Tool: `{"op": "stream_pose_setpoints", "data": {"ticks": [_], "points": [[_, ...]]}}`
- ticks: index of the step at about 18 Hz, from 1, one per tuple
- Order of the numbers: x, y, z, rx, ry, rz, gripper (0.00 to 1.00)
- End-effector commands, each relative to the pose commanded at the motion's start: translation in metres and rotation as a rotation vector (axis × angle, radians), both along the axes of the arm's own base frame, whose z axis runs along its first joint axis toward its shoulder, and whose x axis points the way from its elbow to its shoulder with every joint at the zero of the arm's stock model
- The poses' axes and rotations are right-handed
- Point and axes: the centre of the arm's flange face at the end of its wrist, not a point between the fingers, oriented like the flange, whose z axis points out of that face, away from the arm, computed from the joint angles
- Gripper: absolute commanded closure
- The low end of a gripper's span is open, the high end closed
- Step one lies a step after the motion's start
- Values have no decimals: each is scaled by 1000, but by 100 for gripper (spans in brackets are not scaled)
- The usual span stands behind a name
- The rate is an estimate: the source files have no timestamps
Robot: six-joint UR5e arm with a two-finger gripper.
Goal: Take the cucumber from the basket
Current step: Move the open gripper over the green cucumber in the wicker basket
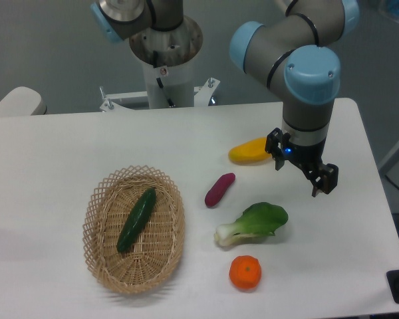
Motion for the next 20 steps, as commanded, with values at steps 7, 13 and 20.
{"op": "stream_pose_setpoints", "data": {"ticks": [7, 13, 20], "points": [[47, 25, -6, 9, -33, 82, 1], [155, 97, -15, 55, -70, 282, 1], [251, 149, -88, 2, -146, 516, 0]]}}
